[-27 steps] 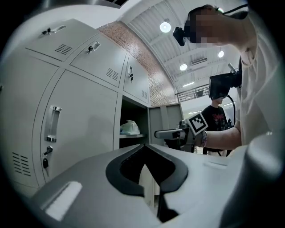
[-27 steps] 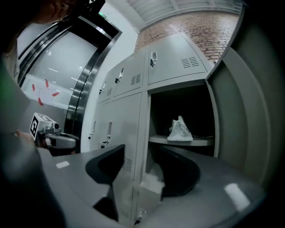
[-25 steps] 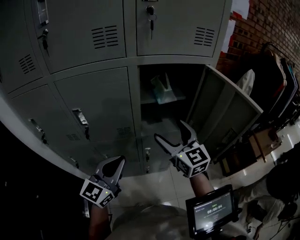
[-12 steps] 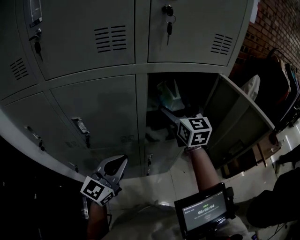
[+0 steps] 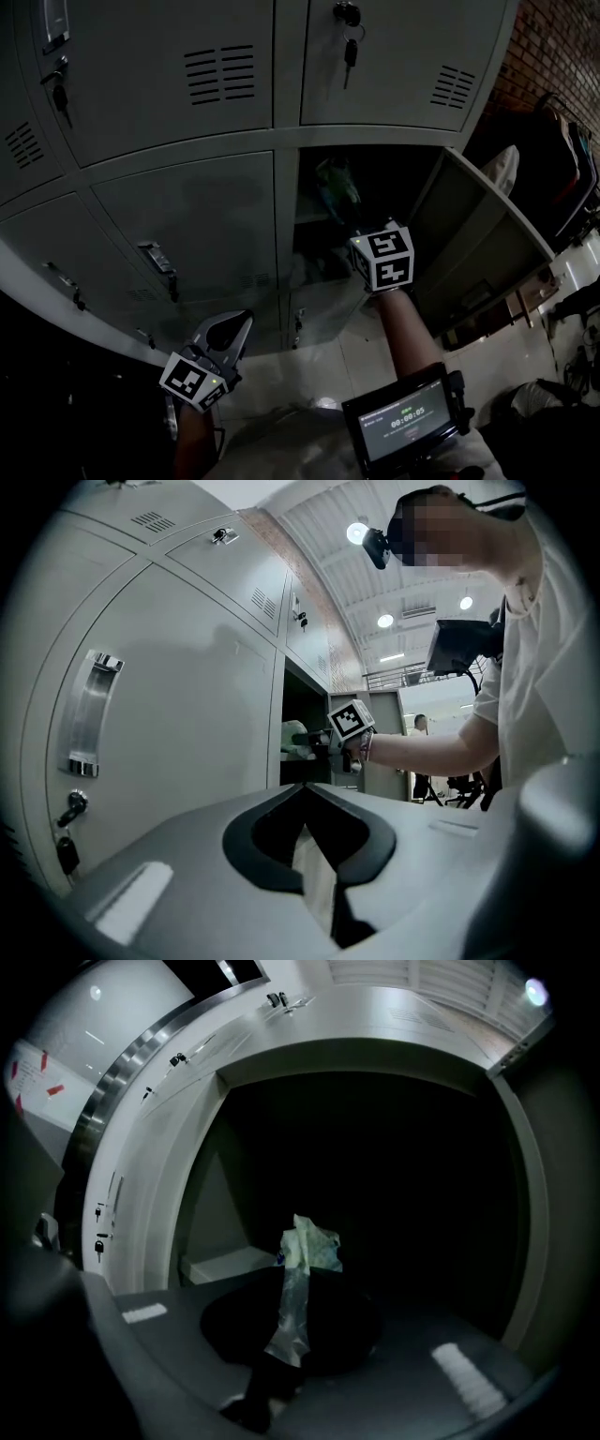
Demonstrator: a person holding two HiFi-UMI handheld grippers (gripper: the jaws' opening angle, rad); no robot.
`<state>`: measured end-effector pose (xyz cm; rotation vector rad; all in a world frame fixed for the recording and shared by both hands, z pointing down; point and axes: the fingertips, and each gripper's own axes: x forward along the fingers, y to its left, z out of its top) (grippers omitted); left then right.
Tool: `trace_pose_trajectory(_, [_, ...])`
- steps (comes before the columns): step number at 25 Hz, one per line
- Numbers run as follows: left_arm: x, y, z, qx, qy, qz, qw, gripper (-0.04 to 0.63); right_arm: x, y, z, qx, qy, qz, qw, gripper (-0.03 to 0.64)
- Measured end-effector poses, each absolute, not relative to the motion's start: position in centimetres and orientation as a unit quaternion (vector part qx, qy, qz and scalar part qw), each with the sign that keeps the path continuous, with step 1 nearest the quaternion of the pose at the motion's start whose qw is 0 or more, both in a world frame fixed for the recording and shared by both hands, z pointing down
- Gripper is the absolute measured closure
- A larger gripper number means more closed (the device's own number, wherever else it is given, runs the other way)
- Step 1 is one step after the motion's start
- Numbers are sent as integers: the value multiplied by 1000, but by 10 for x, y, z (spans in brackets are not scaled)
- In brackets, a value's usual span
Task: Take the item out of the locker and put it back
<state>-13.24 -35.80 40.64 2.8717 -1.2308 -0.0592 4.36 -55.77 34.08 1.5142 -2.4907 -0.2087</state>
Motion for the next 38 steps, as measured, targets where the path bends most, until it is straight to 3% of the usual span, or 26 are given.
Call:
trace_pose_trajectory(8, [-128,-358,394,922,-387,-25,-7,590,54,-497,315,484,-870,-81,39,603])
trace_pose_trajectory(19, [-108,-342,373,921,-386,-44,-35,591,65,-357,370,461,-885,-59,24,602])
trace_pose_trajectory(38, [-83,-297,370,914,-401,-37,-47,591,84,-324,372,452,-890,-64,10,601])
